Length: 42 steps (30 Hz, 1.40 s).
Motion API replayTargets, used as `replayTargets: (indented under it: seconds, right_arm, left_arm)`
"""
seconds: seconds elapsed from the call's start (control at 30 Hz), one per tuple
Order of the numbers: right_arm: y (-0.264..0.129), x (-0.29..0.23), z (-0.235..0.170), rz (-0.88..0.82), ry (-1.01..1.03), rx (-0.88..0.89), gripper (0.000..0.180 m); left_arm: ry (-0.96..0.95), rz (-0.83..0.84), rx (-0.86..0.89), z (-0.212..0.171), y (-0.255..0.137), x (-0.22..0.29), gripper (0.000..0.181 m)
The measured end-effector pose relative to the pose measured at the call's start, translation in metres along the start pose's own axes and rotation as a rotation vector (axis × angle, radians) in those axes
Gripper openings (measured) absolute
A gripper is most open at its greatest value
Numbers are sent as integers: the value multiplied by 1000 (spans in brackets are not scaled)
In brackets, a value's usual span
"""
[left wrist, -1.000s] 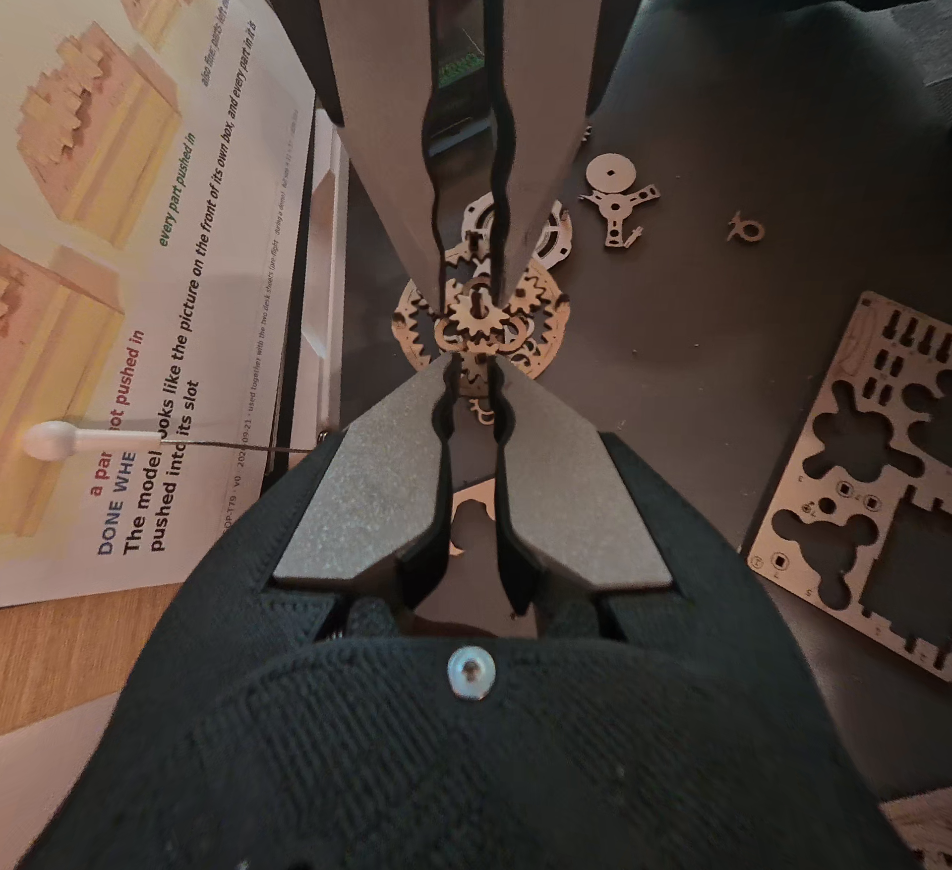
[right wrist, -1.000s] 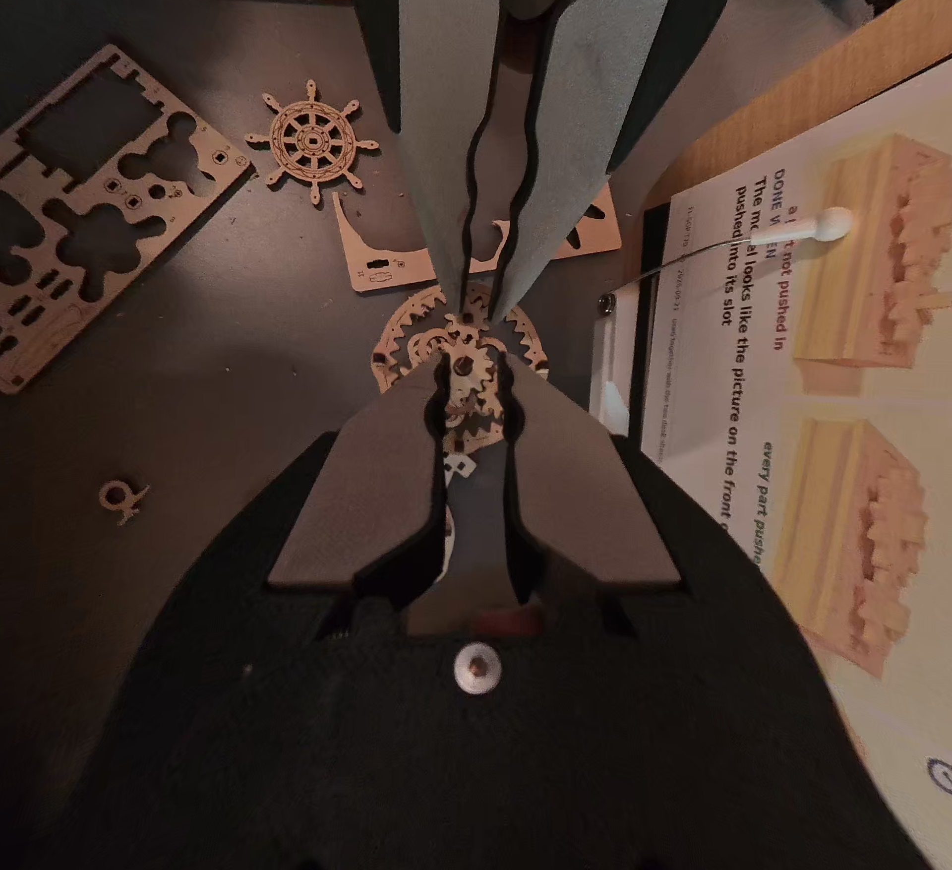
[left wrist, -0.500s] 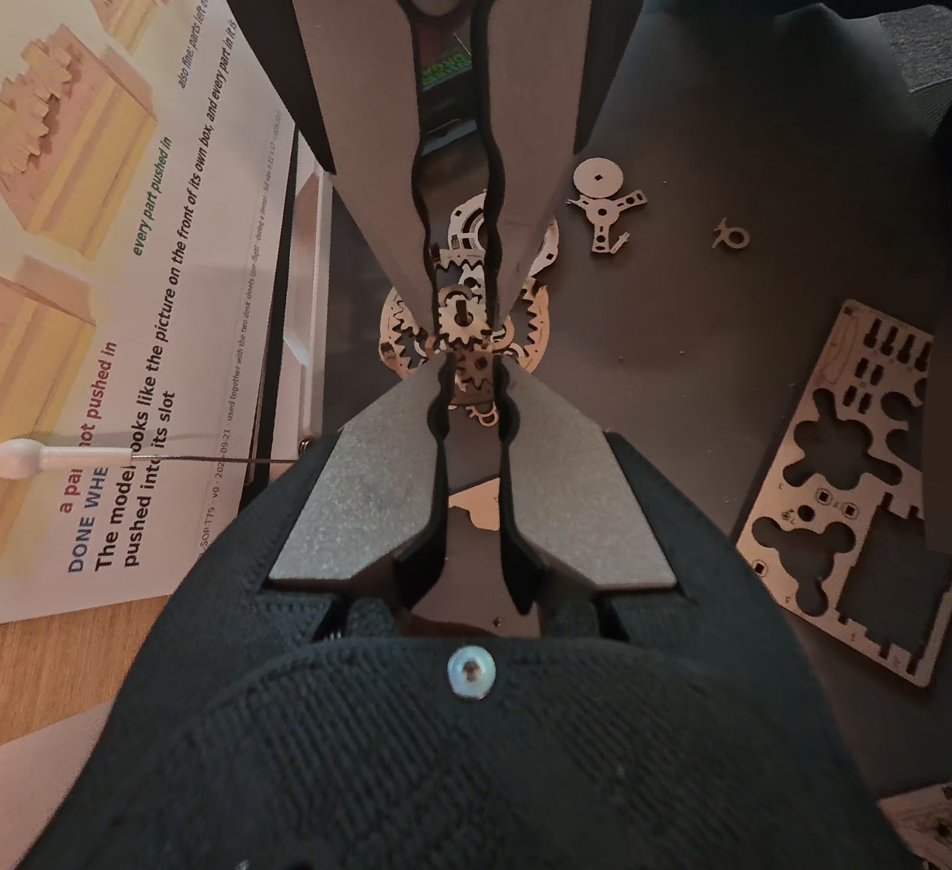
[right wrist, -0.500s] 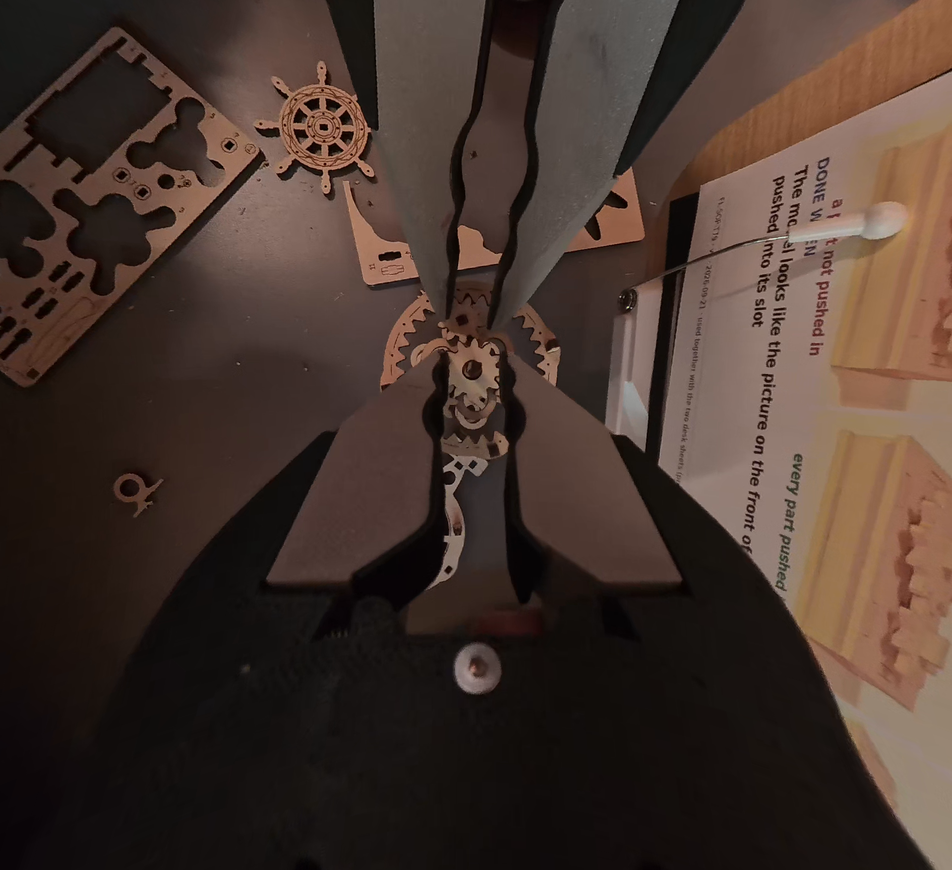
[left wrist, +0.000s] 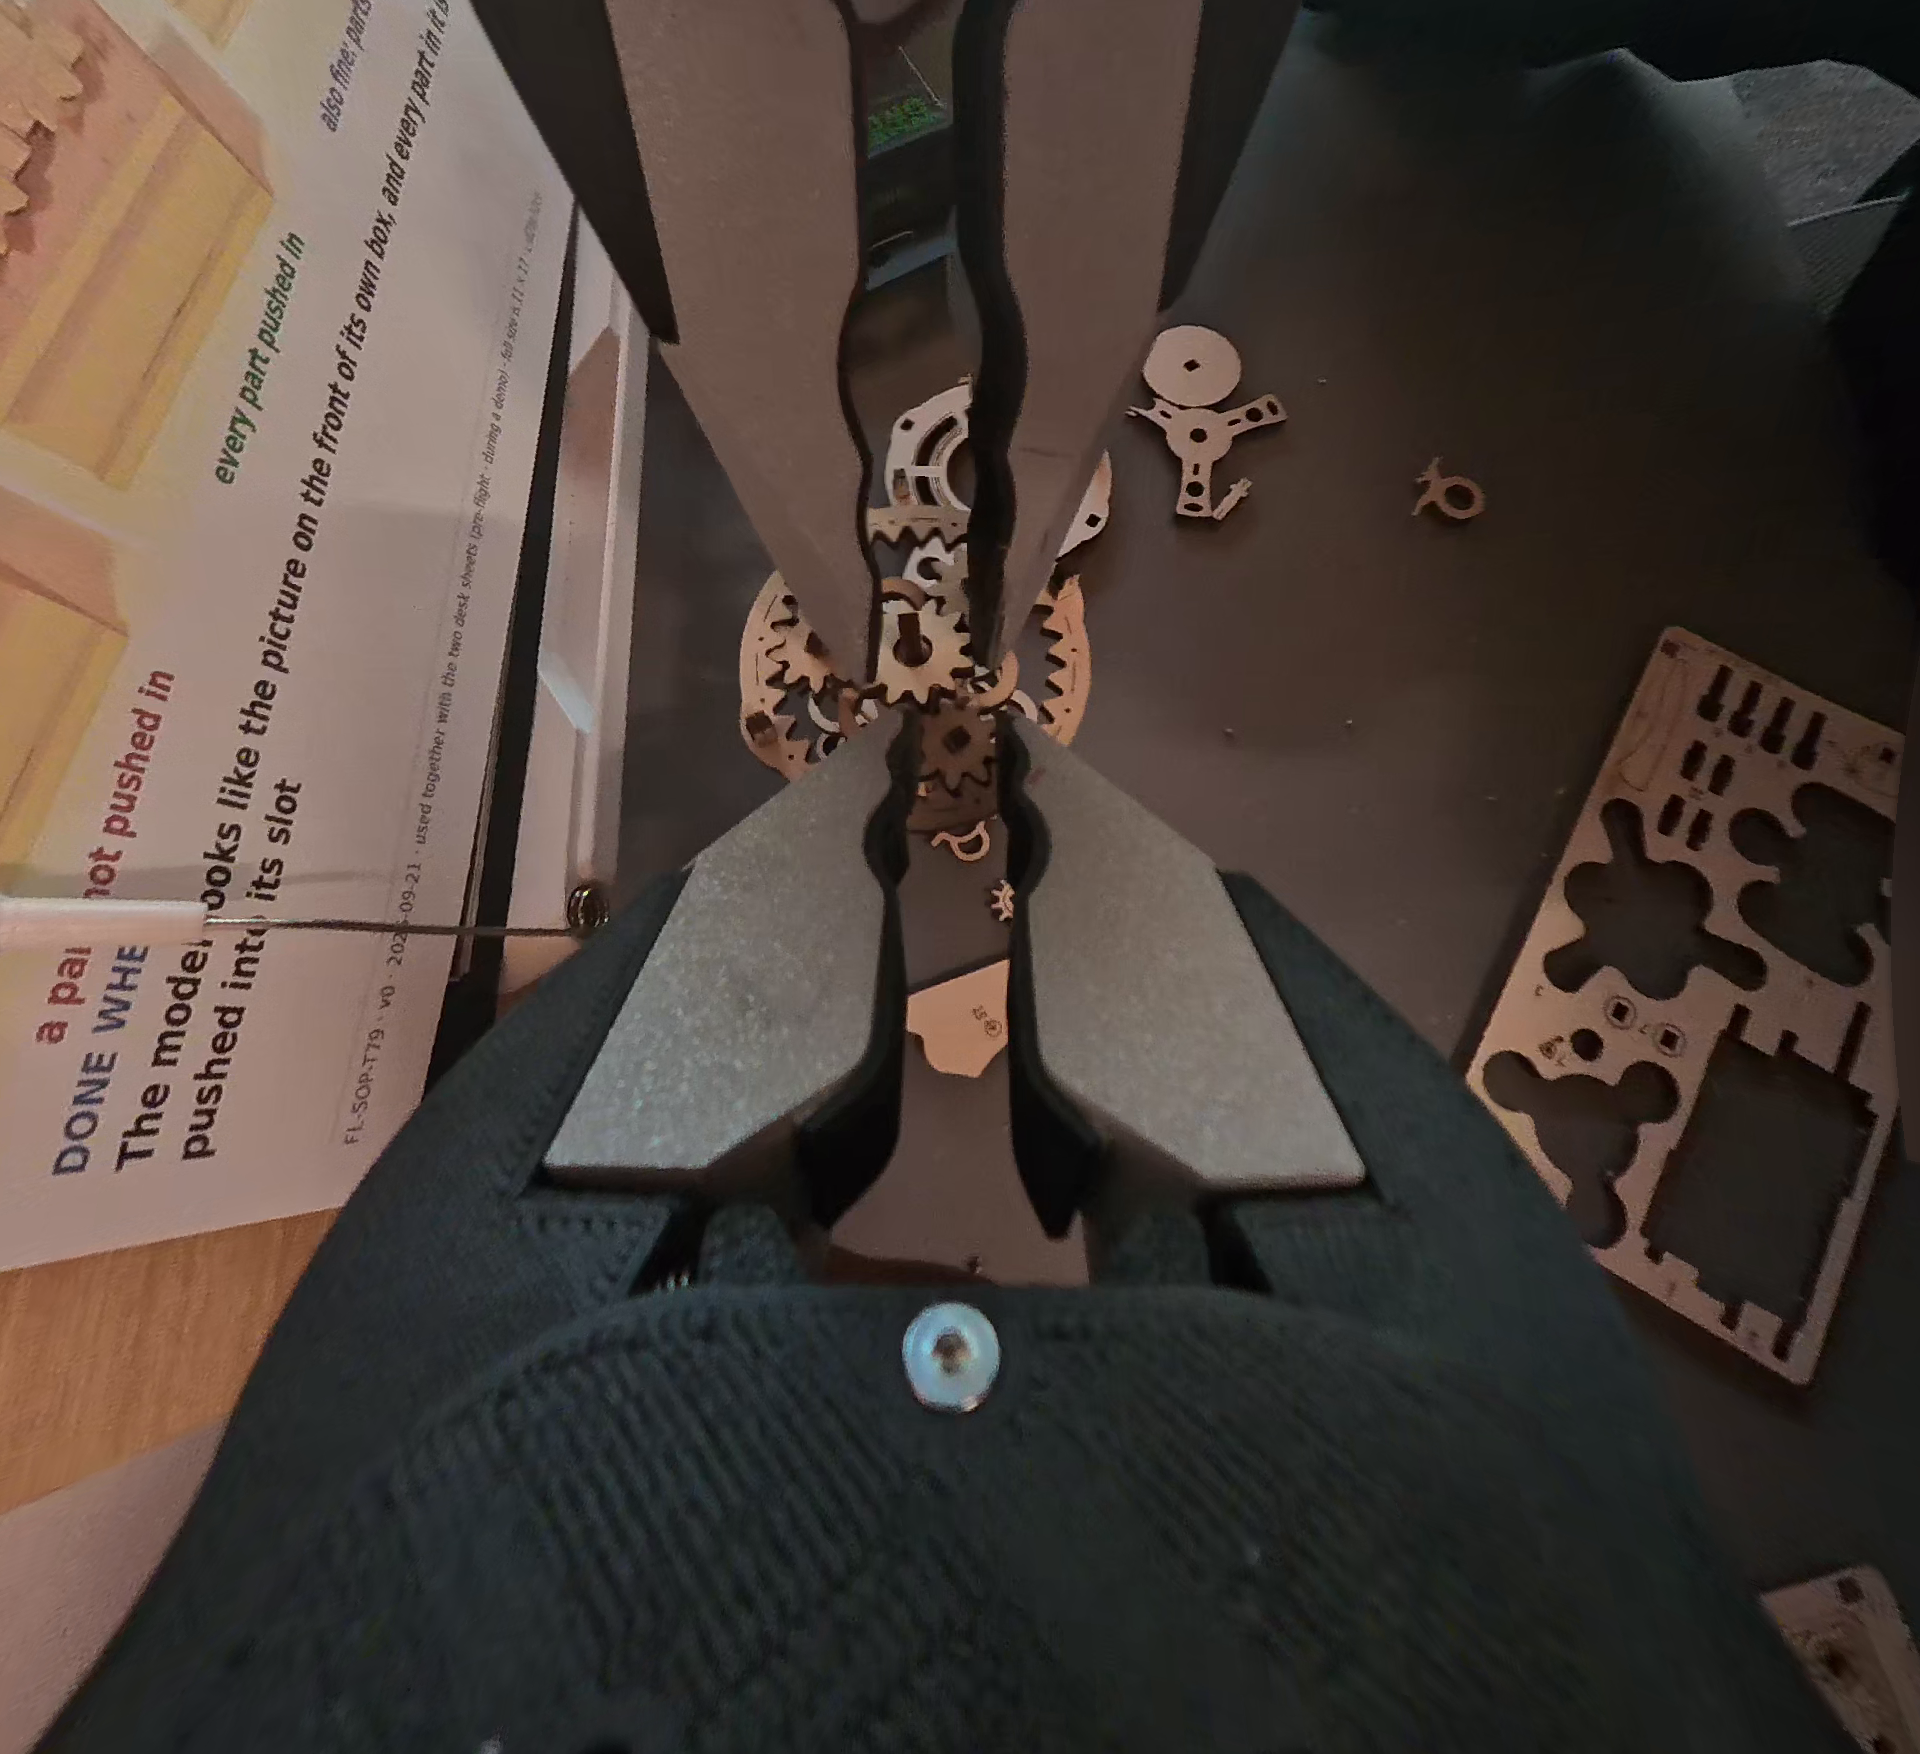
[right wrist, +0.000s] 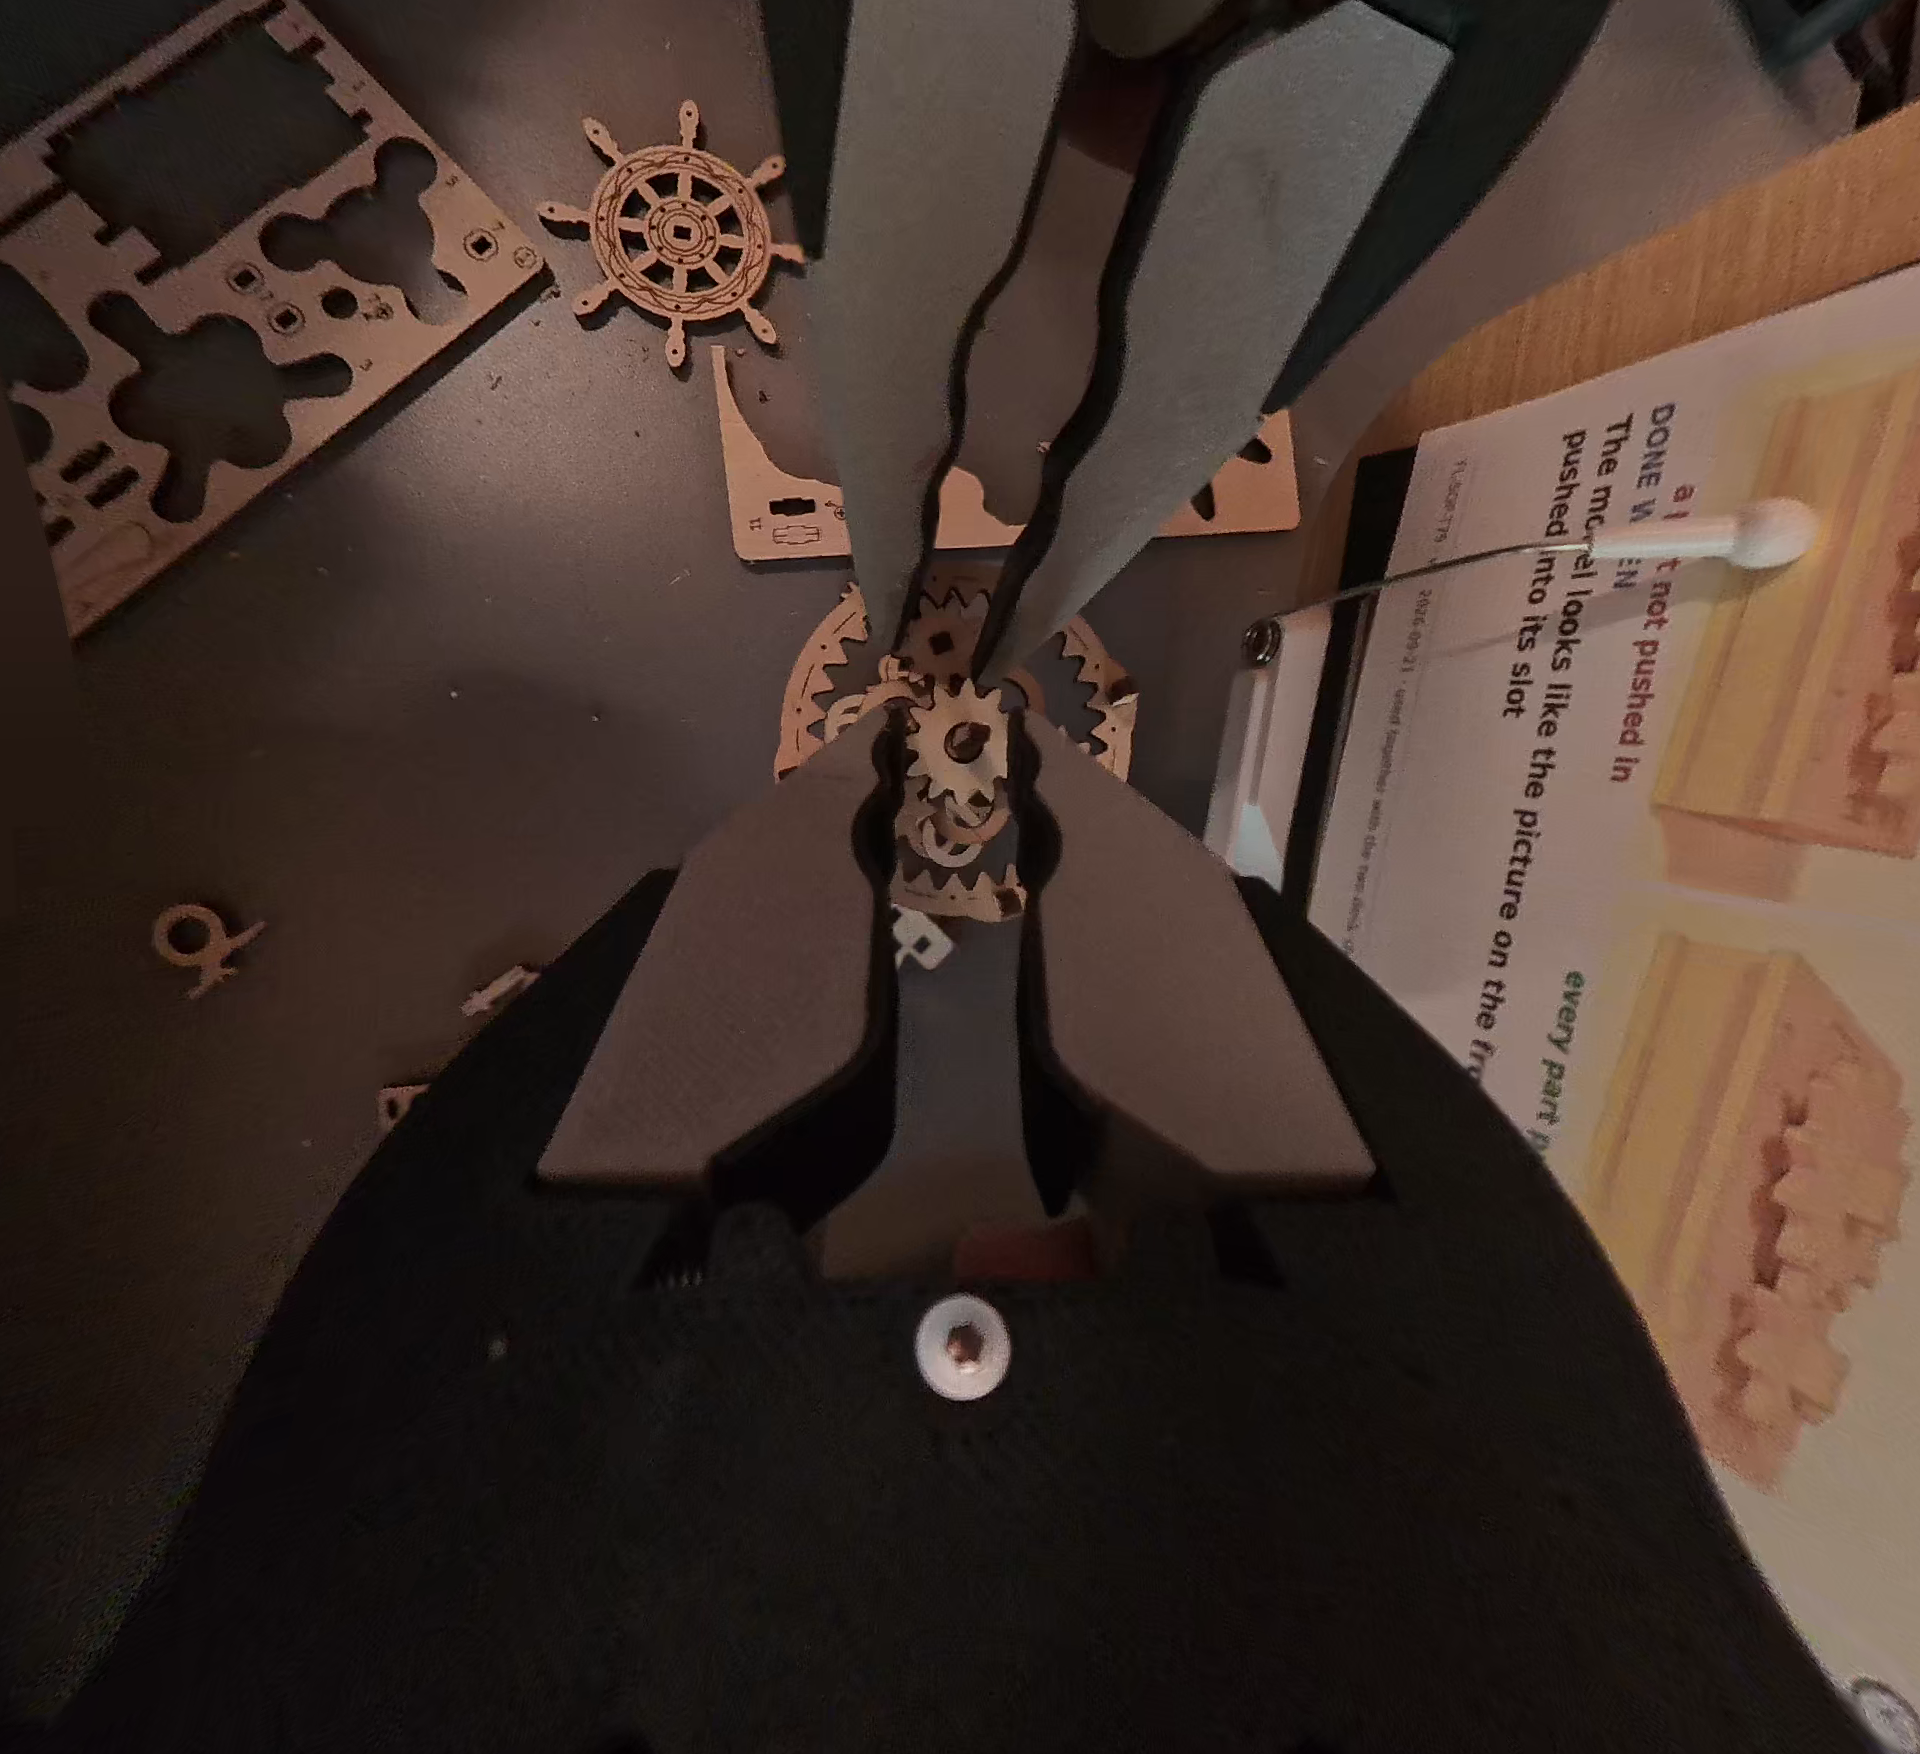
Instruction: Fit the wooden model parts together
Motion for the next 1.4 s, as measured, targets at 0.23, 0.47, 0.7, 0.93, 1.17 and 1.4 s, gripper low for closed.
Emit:
replayTargets:
  seconds: [0.23,0.47,0.7,0.93,1.17,1.4]
  right_arm:
    - [0,-1,1,22,-82,24,12]
    - [-1,1,0,8,-143,28,13]
    - [-32,11,9,-48,-5,140,31]
    - [-82,-1,29,-255,234,251,43]
    - [-229,-59,89,-735,321,953,35]
    - [-147,-149,10,-528,644,498,53]
  left_arm:
    - [-15,-16,9,0,-1,-1,12]
    - [-6,-34,24,1,-5,0,0]
    - [-19,31,72,16,-21,-7,22]
    - [5,294,212,60,-59,-14,44]
    - [-270,222,869,174,-168,36,57]
    - [-250,214,503,105,-137,137,31]
Point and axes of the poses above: each gripper's, where its closed fingertips meet, y out along the fingers, z out of its top, x = y × z across the jaws, the point moved 3 cm from there along -y, back along the fingers, and after that the axes turned 9 degrees about x, right-handed, at the moved point
